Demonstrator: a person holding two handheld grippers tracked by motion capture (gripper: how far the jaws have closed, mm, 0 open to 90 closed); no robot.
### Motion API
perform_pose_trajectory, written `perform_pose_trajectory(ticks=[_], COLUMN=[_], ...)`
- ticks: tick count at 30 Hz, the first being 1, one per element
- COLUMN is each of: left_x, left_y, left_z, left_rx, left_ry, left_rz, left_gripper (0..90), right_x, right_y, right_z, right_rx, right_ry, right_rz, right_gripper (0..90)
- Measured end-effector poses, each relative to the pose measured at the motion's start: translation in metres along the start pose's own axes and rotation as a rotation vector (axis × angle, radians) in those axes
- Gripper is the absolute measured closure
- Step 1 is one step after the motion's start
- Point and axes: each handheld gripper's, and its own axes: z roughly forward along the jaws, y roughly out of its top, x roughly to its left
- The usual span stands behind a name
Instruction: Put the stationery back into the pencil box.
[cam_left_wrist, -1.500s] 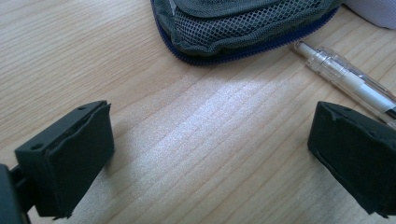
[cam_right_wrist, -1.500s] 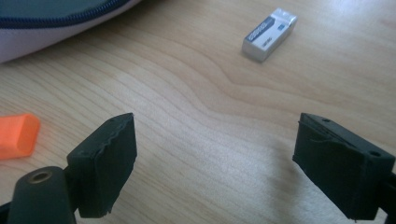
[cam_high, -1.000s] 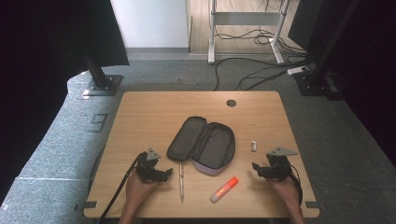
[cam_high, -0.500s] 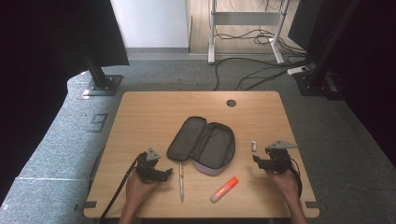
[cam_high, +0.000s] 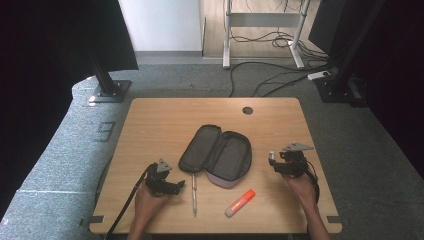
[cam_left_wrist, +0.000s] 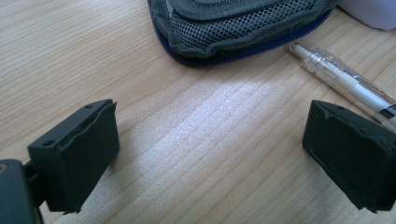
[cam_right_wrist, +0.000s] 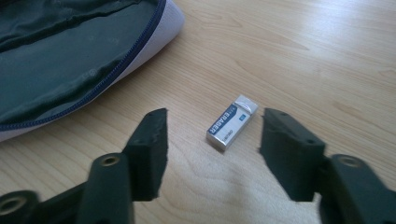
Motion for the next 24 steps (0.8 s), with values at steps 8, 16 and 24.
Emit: perform_pose_trajectory(ticks=[8, 16, 24], left_x=[0.000, 0.000, 0.000], left_y=[0.000, 0.000, 0.000], left_z=[0.000, 0.000, 0.000], left_rx=[-0.001, -0.002, -0.004], left_ry=[-0.001, -0.002, -0.006], left_rz=[0.001, 0.002, 0.004], left_gripper=[3.7, 4.2, 4.7], right_x=[-0.004, -0.010, -0.011], right_y=[0.009, 0.010, 0.006], right_z=[0.016, 0.029, 0.046], right_rx=[0.015, 0.045, 0.072], right_ry=[0.006, -0.022, -0.036], right_rz=[0.029, 0.056, 0.071], right_gripper=[45.6, 49.5, 55.9])
